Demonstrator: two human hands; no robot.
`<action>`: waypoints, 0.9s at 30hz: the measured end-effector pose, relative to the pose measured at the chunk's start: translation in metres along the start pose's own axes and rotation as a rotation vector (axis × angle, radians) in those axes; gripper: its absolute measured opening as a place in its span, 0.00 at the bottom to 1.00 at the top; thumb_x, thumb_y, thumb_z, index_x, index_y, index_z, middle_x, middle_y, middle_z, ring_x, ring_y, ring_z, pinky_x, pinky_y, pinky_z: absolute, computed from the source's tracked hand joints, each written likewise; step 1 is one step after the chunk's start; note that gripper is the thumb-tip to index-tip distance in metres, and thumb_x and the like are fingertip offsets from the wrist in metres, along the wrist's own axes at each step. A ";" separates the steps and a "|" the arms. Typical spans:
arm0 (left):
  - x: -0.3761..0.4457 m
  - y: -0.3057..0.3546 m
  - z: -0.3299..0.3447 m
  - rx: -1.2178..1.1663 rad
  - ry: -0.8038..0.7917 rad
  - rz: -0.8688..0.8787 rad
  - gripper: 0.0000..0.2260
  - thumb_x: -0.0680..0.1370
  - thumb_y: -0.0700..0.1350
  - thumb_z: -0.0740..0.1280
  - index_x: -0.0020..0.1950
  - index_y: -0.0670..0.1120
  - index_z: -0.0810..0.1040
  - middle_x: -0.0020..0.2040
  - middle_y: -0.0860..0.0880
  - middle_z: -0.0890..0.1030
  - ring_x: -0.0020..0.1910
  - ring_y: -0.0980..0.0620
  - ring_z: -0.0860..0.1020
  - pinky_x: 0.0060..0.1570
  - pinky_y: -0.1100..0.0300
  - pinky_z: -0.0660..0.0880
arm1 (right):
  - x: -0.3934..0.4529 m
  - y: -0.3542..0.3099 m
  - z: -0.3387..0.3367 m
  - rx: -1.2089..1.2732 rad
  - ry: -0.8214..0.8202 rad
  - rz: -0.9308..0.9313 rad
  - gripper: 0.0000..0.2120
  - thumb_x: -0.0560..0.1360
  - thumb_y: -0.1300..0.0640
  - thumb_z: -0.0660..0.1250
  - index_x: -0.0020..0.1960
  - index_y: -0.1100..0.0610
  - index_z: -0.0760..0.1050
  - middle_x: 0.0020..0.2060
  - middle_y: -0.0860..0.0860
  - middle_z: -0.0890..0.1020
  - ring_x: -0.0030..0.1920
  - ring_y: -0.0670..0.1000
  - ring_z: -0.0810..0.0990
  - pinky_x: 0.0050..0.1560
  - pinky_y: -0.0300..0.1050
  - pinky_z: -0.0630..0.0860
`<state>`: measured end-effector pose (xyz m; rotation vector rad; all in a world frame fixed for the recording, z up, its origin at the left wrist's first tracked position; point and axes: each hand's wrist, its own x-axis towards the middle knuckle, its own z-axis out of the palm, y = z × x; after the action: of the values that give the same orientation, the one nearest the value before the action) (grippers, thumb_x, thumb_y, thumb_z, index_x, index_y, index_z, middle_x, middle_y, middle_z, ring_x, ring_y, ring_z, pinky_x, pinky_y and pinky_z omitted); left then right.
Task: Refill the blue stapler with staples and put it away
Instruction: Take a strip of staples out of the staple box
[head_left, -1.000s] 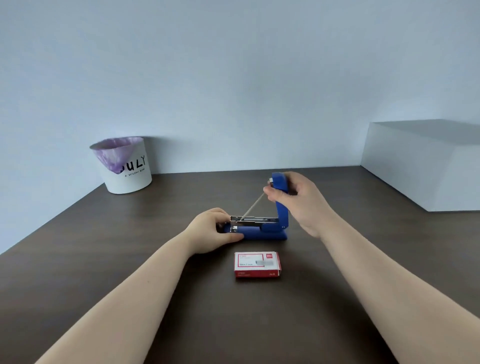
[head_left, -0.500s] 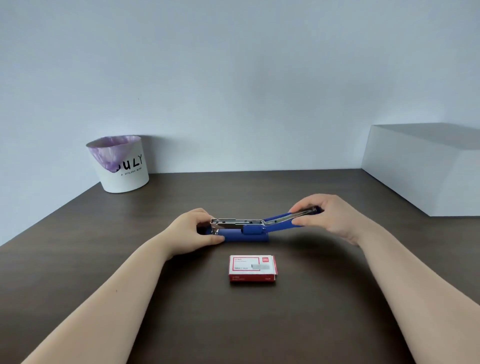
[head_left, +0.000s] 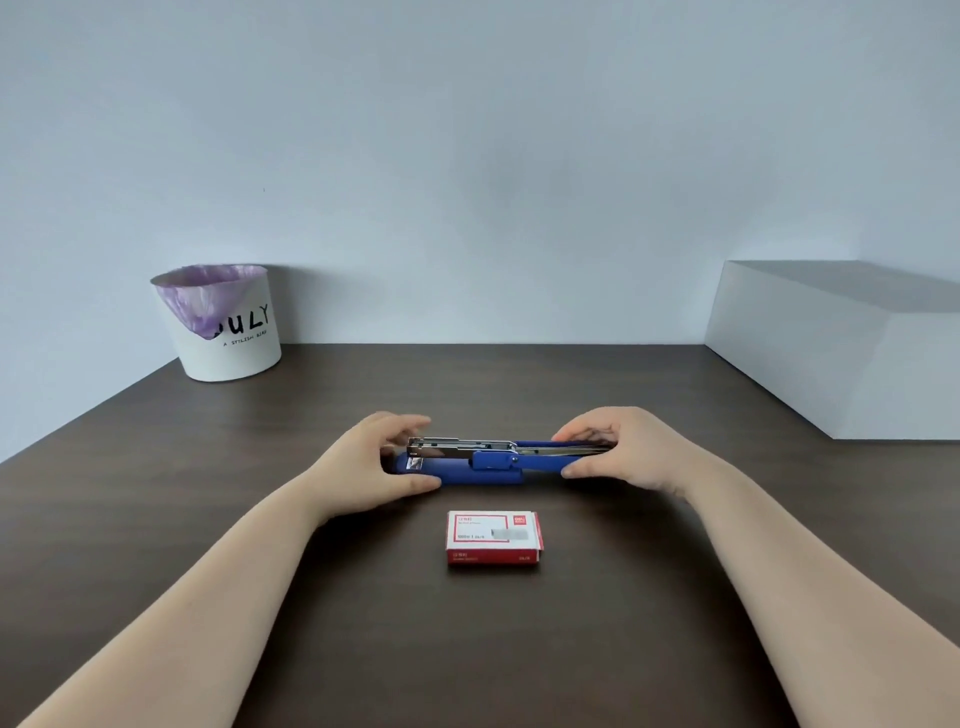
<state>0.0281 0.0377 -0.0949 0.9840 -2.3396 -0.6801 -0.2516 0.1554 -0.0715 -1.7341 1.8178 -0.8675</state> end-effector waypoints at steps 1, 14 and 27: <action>-0.002 0.001 0.000 -0.007 0.047 0.032 0.30 0.65 0.52 0.76 0.65 0.56 0.71 0.58 0.52 0.74 0.57 0.58 0.74 0.59 0.61 0.71 | 0.000 -0.003 0.001 -0.034 0.023 0.002 0.16 0.67 0.55 0.76 0.53 0.49 0.80 0.49 0.42 0.83 0.50 0.40 0.80 0.56 0.36 0.73; -0.024 0.058 0.010 0.280 -0.251 0.205 0.30 0.57 0.73 0.64 0.52 0.57 0.78 0.47 0.59 0.76 0.44 0.61 0.74 0.44 0.63 0.72 | -0.026 -0.044 0.030 -0.210 0.141 -0.194 0.07 0.73 0.51 0.69 0.49 0.50 0.82 0.40 0.39 0.80 0.40 0.35 0.77 0.40 0.24 0.69; -0.025 0.059 0.005 0.163 -0.183 0.176 0.18 0.63 0.58 0.76 0.46 0.50 0.80 0.41 0.54 0.77 0.38 0.58 0.74 0.37 0.68 0.68 | -0.029 -0.051 0.031 -0.130 -0.149 -0.133 0.24 0.64 0.47 0.77 0.58 0.47 0.77 0.44 0.45 0.81 0.36 0.42 0.75 0.43 0.34 0.73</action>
<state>0.0105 0.0936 -0.0687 0.7993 -2.6399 -0.5363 -0.1921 0.1808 -0.0583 -1.9640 1.7110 -0.6626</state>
